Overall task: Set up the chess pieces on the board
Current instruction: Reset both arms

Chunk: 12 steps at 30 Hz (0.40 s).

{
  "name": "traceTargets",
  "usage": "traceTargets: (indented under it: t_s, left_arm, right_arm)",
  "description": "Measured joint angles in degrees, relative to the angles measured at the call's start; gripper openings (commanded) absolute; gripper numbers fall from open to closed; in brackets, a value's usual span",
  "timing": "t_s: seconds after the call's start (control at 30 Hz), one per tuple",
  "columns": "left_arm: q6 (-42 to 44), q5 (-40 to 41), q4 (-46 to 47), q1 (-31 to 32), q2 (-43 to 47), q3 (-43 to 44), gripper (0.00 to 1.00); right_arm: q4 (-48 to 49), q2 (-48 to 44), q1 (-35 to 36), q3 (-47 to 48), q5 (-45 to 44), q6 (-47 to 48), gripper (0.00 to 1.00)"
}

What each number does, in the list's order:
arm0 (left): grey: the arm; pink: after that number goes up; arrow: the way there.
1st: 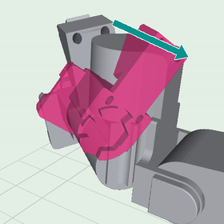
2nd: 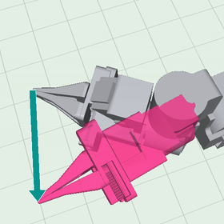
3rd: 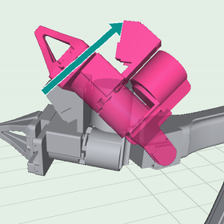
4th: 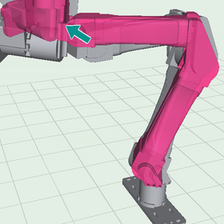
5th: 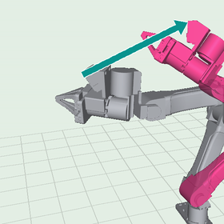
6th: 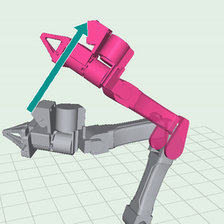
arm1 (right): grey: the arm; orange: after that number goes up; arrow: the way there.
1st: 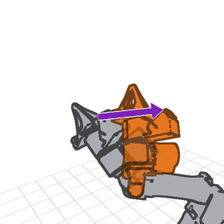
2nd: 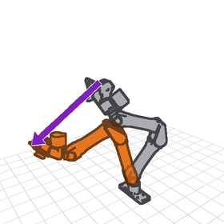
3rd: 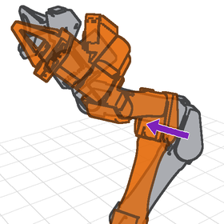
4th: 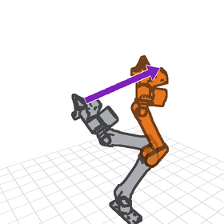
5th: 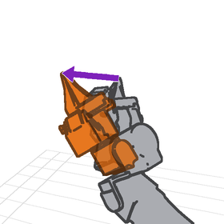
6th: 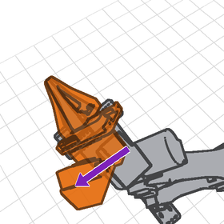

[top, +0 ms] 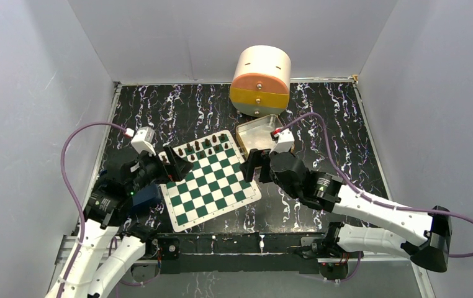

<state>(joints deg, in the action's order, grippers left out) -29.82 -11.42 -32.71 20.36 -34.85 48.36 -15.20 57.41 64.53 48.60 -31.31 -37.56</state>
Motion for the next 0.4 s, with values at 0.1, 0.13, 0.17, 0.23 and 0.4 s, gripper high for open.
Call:
traceTargets:
  t_s: [0.1,0.13,0.17,0.23,0.4]
  left_arm:
    - [0.0,-0.2,1.0,0.0,1.5,0.0,0.92]
    - [0.0,-0.2,1.3,0.0,1.9,0.0,0.91]
    - [0.1,-0.2,1.4,0.0,2.2,0.0,0.91]
    - [0.0,-0.2,1.5,0.0,2.6,-0.1,0.91]
    - [0.0,0.0,2.0,0.0,3.1,-1.1,0.92]
  right_arm:
    - [0.5,-1.9,0.0,0.0,0.8,0.2,0.99]
    - [0.7,-2.4,0.0,0.0,1.0,0.2,0.99]
    - [0.8,-2.9,0.0,0.0,1.1,0.2,0.99]
    - [1.1,-3.5,0.0,-0.1,1.3,0.2,0.99]
    - [1.9,-3.5,0.0,-0.4,1.5,0.2,0.99]
